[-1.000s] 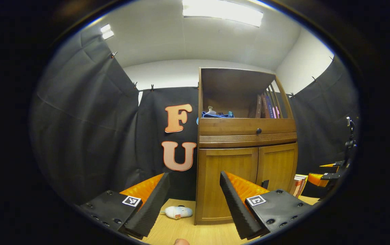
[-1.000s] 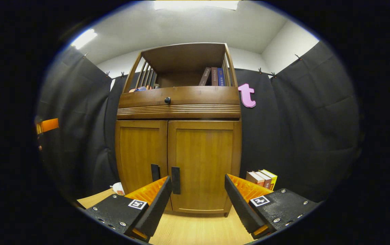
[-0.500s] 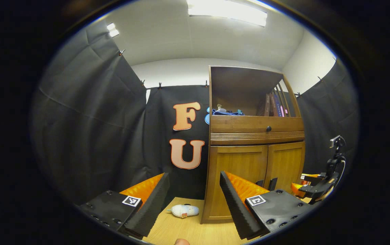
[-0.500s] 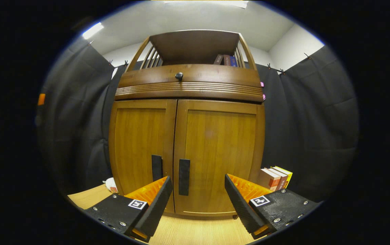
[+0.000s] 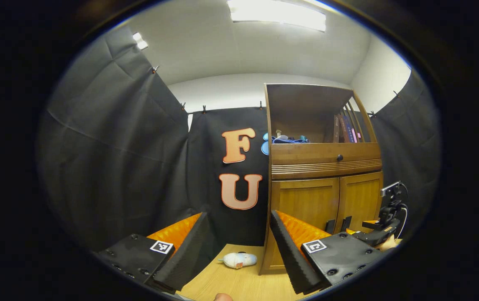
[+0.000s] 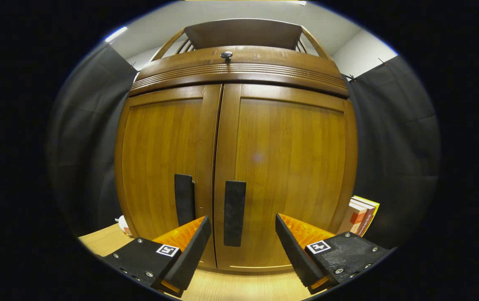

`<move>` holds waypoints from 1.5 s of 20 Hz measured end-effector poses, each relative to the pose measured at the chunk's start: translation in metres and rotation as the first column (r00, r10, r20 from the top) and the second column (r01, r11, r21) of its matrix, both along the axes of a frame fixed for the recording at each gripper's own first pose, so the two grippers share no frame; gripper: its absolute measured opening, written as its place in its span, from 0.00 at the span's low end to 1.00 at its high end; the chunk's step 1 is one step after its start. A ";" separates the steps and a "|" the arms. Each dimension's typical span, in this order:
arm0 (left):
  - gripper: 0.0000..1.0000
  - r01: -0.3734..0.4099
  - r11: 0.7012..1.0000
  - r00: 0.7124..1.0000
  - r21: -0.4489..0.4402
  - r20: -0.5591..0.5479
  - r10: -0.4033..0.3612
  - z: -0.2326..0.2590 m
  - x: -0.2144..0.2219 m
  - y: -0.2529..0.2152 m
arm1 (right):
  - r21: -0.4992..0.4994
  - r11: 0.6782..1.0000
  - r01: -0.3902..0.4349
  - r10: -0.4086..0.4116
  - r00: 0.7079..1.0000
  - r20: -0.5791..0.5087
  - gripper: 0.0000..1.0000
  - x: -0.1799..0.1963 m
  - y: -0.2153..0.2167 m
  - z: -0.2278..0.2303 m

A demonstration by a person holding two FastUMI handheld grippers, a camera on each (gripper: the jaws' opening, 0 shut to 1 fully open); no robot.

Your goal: Open the right door of the double-door shoe cabinet with the right hand, and open the left door with the left hand.

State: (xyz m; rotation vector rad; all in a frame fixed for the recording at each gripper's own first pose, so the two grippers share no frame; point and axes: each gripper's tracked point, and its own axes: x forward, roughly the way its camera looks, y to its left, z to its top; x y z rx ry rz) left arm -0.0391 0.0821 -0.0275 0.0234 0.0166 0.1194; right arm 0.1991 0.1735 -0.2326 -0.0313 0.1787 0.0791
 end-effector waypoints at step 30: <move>0.96 0.013 1.000 1.000 0.005 -0.013 -0.012 -0.004 -0.001 -0.032 | 0.134 0.990 -0.051 0.062 0.994 -0.084 0.26 -0.045 -0.023 -0.012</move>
